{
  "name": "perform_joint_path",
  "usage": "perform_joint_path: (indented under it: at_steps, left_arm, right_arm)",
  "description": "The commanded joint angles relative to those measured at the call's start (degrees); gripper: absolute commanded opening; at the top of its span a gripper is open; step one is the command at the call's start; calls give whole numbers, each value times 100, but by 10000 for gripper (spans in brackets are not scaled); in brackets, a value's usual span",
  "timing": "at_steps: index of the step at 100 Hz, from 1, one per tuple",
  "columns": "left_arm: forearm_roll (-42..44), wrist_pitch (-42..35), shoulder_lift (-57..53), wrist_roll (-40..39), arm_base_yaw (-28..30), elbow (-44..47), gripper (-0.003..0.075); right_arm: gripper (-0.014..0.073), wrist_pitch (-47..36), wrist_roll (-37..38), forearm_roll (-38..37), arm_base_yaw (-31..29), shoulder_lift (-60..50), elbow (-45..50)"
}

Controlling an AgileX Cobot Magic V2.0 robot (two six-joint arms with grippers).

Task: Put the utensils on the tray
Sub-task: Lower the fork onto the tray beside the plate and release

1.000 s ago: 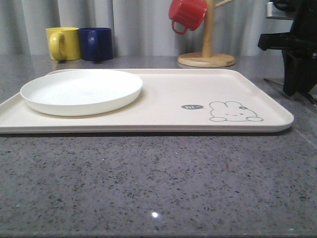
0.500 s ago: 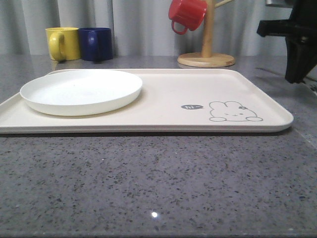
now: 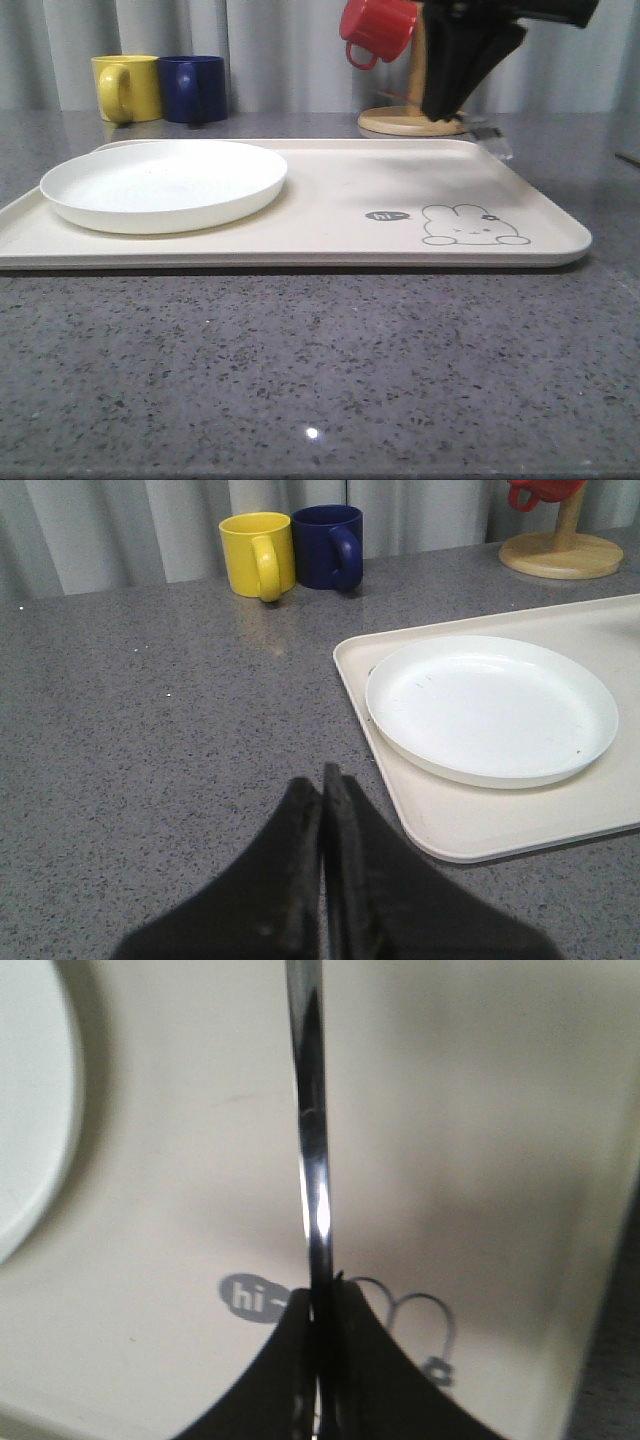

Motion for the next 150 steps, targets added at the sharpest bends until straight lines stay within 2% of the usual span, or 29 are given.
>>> perform_joint_path:
  at_steps: [1, 13, 27, 67, 76, 93, 100, 115, 126, 150]
  left_arm:
    - [-69, -441, 67, -45, -41, -132, -19]
    - [-69, -441, 67, -45, -41, -132, -19]
    - [-69, -441, 67, -45, -41, -132, -19]
    - [-69, -441, 67, -45, -41, -132, -19]
    - [-69, -441, 67, -45, -41, -132, -19]
    - [-69, -441, 67, -45, -41, -132, -19]
    - [-69, -441, 67, -45, -41, -132, -19]
    - [-69, -441, 67, -45, -41, -132, -19]
    - [-69, -441, 67, -45, -41, -132, -19]
    - [-69, -441, 67, -45, -41, -132, -19]
  right_arm:
    - [-71, -413, 610, -1, 209, -51, -194]
    - [-71, -821, 1443, 11, 445, 181, -194]
    - [-71, -1129, 2004, 11, 566, 364, -194]
    - [-59, -1272, 2404, 5, 574, 676, -194]
    - [18, -1272, 2404, 5, 574, 676, -194]
    - [330, -1293, 2404, 1, 574, 676, -194]
    - [400, -1293, 2404, -1, 574, 676, -194]
    - [409, -1291, 2385, -122, 574, 497, -222]
    - [409, -1167, 2102, -410, 574, 195, -251]
    - [409, -273, 1549, -1731, 313, -544, -251]
